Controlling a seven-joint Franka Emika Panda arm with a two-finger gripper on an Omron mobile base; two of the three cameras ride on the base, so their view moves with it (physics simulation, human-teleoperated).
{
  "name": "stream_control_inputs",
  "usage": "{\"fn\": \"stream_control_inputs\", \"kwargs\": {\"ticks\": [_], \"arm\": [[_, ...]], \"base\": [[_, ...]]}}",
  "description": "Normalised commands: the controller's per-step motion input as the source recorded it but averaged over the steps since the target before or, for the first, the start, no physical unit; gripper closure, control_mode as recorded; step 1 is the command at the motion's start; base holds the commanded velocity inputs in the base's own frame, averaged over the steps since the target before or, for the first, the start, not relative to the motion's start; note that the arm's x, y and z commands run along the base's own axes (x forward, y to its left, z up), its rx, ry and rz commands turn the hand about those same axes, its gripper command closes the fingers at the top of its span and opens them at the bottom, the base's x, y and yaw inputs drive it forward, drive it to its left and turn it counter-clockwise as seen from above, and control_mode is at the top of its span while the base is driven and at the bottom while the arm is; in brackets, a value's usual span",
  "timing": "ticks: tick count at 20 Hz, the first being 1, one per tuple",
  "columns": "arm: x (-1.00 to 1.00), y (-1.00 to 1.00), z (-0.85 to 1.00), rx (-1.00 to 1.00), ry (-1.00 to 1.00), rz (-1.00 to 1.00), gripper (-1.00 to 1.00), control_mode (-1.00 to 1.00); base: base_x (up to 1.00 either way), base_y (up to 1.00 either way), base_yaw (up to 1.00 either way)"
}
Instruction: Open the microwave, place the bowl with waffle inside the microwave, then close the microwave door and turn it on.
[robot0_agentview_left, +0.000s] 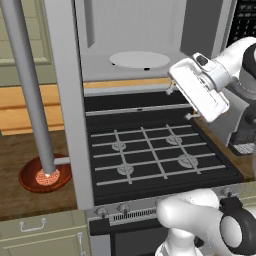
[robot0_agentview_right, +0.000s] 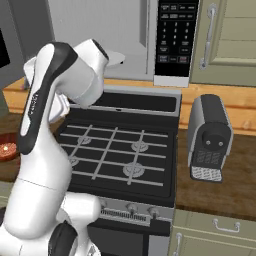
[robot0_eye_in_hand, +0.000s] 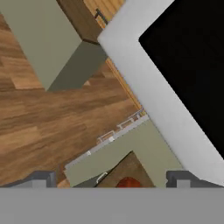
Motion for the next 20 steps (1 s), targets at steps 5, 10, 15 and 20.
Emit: {"fn": "stream_control_inputs", "kwargs": {"ticks": [5,10,15,20], "arm": [[-0.72,-0.79,-0.61,0.1,0.04,-0.51,-1.0,-1.0],[-0.19,0.3,-0.22,-0.1,0.12,-0.45,-1.0,-1.0],[0.22,1.0,-0.13,-0.35,0.0,-0.09,-1.0,-1.0],[0.43,0.82,-0.2,-0.46,0.17,0.05,-1.0,-1.0]], "base": [[0.0,0.0,0.0],[0.0,0.0,0.0],[0.0,0.0,0.0],[0.0,0.0,0.0]]}}
